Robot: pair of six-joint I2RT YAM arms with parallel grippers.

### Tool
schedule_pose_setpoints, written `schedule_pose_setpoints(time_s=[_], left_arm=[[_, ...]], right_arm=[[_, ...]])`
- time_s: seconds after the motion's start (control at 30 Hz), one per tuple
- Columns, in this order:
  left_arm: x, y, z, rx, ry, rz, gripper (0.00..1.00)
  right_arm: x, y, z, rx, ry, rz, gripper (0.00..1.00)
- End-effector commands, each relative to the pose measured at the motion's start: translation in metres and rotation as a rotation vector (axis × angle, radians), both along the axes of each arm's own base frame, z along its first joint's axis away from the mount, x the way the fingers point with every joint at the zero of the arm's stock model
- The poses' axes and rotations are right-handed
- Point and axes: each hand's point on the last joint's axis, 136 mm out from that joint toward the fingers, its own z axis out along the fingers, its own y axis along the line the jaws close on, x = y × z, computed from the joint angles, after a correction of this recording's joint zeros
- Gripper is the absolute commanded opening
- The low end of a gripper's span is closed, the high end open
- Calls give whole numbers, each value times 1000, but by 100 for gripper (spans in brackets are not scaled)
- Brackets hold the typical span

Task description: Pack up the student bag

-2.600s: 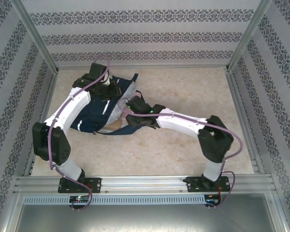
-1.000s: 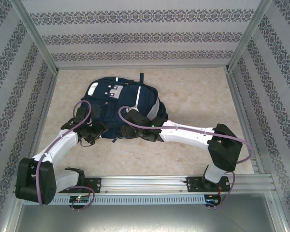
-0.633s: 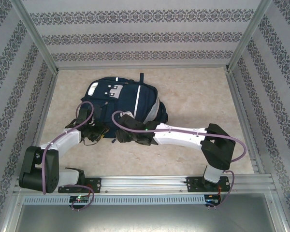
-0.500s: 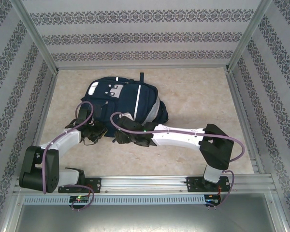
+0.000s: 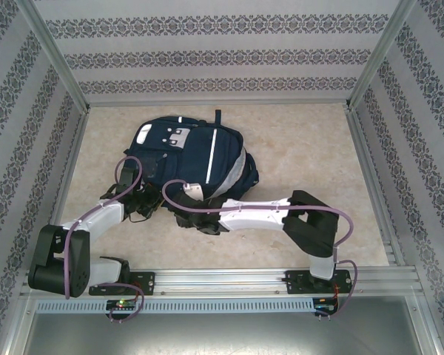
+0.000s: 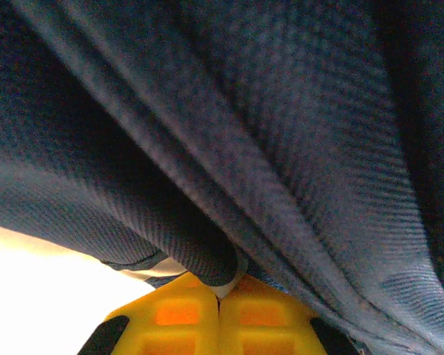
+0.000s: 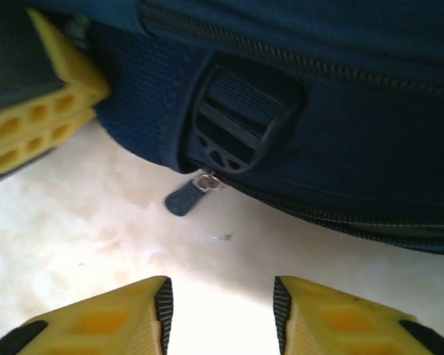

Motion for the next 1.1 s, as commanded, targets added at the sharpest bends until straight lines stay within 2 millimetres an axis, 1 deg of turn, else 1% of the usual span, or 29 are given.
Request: schedule_pose_setpoints(time_s=[0.0,0.13,0.27,0.4,0.6,0.63,0.67,0.7,0.83,0.97,1.07], left_arm=[[9,-7,7,-18,-65,-12,0],[8,-8,6,-13,-58,-24,0],[9,-8,8,-8,-62,-34,0],[8,-8,8,-7,-61,-38,0],[6,-8,8,-8,-57,-43,0],[6,-8,8,-8,-56,-43,0],[7,-8,8,-7,-57,-44,0],[6,-8,8,-5,-55,-44,0],[8,-8,6,-2,-54,-42,0],[9,-9,5,-6,-47,-50,0],[9,-9,4,-1,-45,-50,0]], right_arm=[[8,6,-11,8,-7,-104,37],[13,23,-19,12,-7,-113,36],[19,34,-25,-4,-7,-137,40],[25,35,-35,-27,2,-175,41],[34,21,-53,-114,30,-254,40],[33,18,-55,-129,29,-261,37],[34,15,-54,-139,26,-266,33],[33,13,-54,-148,21,-268,31],[33,6,-52,-161,10,-276,29],[33,5,-49,-156,13,-275,26],[32,3,-47,-159,5,-276,14]])
